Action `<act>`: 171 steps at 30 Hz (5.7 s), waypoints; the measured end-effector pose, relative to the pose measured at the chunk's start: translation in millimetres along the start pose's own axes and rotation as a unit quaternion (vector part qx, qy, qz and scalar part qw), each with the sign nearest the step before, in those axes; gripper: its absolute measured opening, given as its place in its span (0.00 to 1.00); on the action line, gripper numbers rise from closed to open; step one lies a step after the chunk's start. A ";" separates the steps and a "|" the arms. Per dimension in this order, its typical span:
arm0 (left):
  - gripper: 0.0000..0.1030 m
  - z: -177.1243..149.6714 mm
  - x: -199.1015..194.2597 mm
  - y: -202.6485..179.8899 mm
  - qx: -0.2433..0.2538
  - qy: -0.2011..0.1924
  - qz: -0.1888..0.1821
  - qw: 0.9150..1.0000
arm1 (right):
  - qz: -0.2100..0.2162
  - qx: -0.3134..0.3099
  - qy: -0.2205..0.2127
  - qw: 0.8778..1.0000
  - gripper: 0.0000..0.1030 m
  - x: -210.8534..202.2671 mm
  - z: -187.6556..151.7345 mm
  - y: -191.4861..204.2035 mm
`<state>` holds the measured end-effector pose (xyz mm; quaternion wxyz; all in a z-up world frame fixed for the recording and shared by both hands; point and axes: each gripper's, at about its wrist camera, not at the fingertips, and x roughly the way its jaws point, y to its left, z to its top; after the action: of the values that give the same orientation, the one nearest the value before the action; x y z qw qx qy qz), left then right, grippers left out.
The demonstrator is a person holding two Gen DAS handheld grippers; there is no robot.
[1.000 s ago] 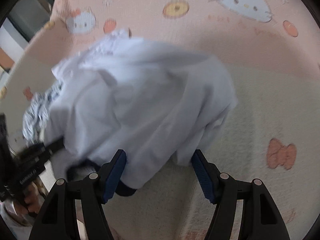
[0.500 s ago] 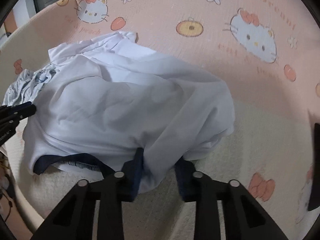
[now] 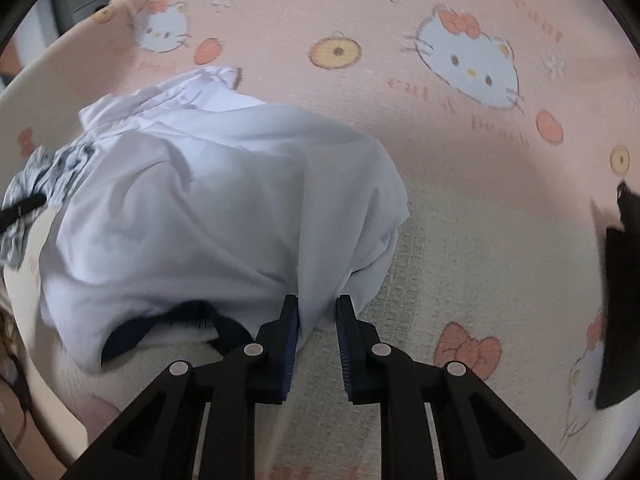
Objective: Fold clothes
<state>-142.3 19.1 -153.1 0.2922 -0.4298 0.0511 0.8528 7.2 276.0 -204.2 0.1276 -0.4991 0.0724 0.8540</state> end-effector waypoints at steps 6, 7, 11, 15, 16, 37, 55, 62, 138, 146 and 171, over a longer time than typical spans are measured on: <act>0.58 -0.1 -3.2 -26.0 0.009 0.009 -0.036 0.999 | 0.013 0.016 -0.029 0.999 0.50 -19.4 -3.4 -5.3; 0.58 -0.3 -3.6 -30.2 0.010 0.010 -0.042 0.999 | 0.014 0.019 -0.034 0.999 0.51 -23.0 -5.4 -6.5; 0.58 -5.7 -6.2 -50.6 0.033 0.013 -0.047 0.998 | -0.019 -0.007 -0.038 0.999 0.51 -28.5 -7.9 -0.2; 0.58 -18.9 -2.3 -71.1 0.060 0.035 -0.055 0.996 | -0.022 -0.034 -0.033 0.999 0.52 -29.7 -13.7 8.7; 0.58 -22.3 -1.1 -76.2 0.066 0.041 -0.057 0.995 | -0.018 -0.037 -0.031 0.999 0.52 -29.4 -15.4 11.0; 0.58 -67.5 32.1 -120.4 0.181 0.122 -0.069 0.973 | 0.007 -0.002 0.014 1.000 0.52 14.3 -21.4 21.3; 0.19 -41.9 13.6 -91.3 0.226 0.011 0.080 0.971 | -0.121 -0.058 -0.048 0.990 0.39 0.5 -6.2 38.4; 0.19 -10.4 3.7 -68.1 0.184 -0.011 0.081 0.979 | -0.125 -0.071 -0.094 0.985 0.39 -26.8 19.2 49.7; 0.14 -26.5 37.1 -100.5 0.257 0.032 -0.024 0.966 | 0.108 -0.037 0.028 0.993 0.33 -24.3 15.8 68.9; 0.08 0.6 28.0 -65.2 0.103 0.044 -0.126 0.986 | 0.153 -0.020 0.052 0.987 0.32 -8.8 17.4 80.1; 0.08 33.6 -21.8 -69.8 0.039 -0.001 -0.232 0.972 | 0.196 0.116 -0.015 0.973 0.37 16.5 60.7 75.7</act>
<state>-118.0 78.1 -104.0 0.4990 -0.4172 -0.0170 0.7594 -73.1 221.2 -189.0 0.0156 -0.4437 0.2658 0.8557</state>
